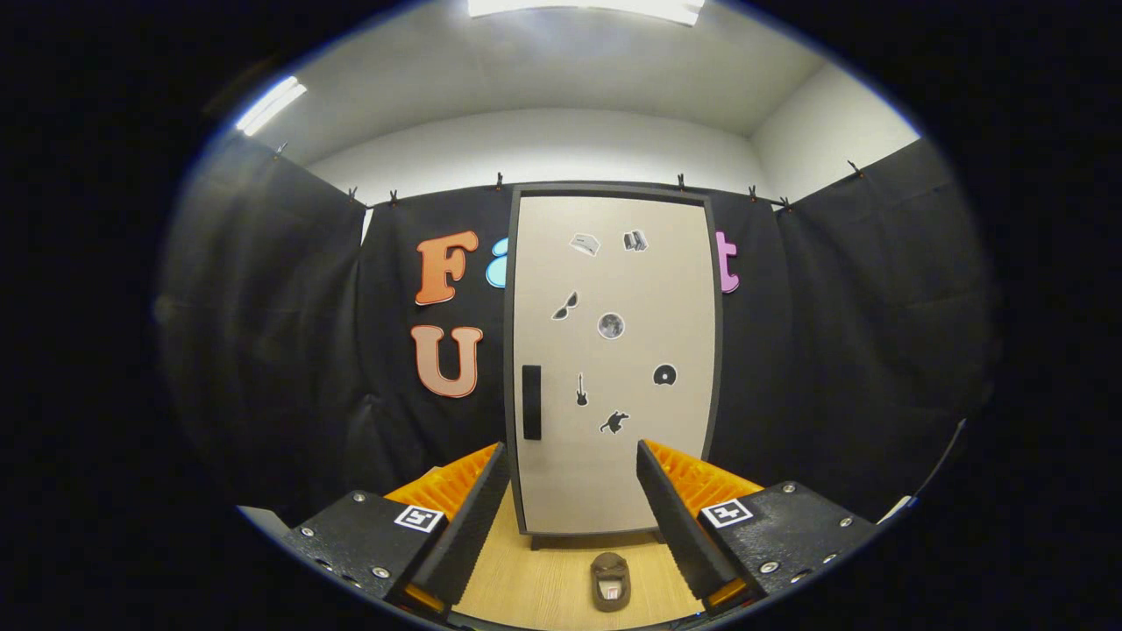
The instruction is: Open the shoe cabinet door, grab the shoes and put them into the shoe cabinet, then close the shoe cabinet door.
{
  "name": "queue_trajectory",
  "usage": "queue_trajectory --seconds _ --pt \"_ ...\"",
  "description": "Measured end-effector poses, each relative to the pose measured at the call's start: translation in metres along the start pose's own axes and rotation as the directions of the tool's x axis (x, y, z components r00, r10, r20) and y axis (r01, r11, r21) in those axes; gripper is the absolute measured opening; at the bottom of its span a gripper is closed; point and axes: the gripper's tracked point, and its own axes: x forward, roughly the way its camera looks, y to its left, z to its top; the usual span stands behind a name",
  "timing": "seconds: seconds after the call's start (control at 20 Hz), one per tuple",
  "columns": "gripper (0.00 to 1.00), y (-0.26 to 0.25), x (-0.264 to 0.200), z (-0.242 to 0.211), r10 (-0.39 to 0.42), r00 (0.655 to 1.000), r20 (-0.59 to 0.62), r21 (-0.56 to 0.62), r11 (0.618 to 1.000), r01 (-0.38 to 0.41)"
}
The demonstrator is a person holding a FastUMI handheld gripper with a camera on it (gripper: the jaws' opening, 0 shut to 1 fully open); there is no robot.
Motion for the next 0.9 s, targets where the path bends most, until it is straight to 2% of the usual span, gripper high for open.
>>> queue_trajectory --seconds 0.45,0.9 --pt "0.89 0.037 0.059 -0.012 -0.014 1.000 -0.016 0.010 1.000 0.014" --pt "0.86 0.052 0.173 -0.027 0.008 1.000 -0.006 -0.007 1.000 -0.008"
